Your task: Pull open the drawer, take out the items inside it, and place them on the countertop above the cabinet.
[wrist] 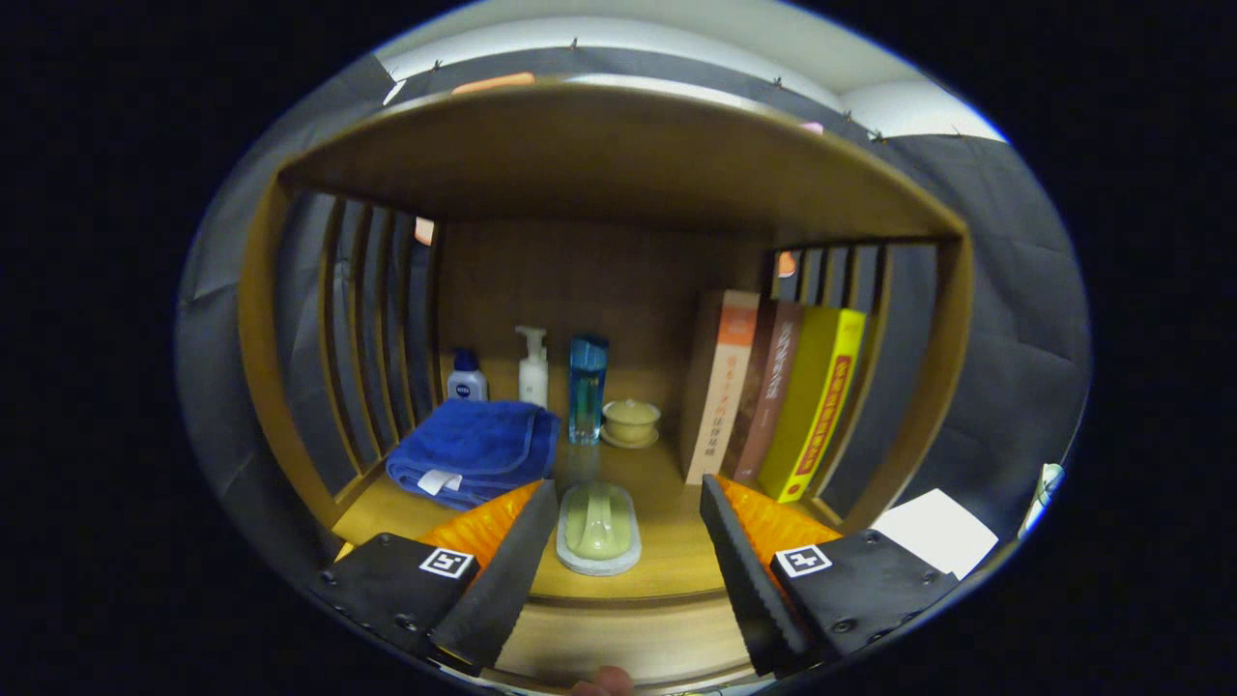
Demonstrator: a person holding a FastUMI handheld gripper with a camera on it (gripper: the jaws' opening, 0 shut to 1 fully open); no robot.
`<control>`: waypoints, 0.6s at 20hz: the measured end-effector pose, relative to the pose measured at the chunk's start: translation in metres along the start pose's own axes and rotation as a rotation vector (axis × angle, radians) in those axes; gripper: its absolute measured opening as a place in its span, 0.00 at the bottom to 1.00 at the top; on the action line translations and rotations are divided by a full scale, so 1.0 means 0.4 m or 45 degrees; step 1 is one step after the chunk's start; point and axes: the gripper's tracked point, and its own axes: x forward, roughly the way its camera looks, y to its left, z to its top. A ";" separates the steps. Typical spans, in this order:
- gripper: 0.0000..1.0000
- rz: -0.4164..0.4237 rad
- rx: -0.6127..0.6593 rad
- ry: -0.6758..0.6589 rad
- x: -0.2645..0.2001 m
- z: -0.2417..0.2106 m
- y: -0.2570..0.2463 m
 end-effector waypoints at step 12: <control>0.97 -0.094 0.061 -0.275 -0.341 0.040 -0.058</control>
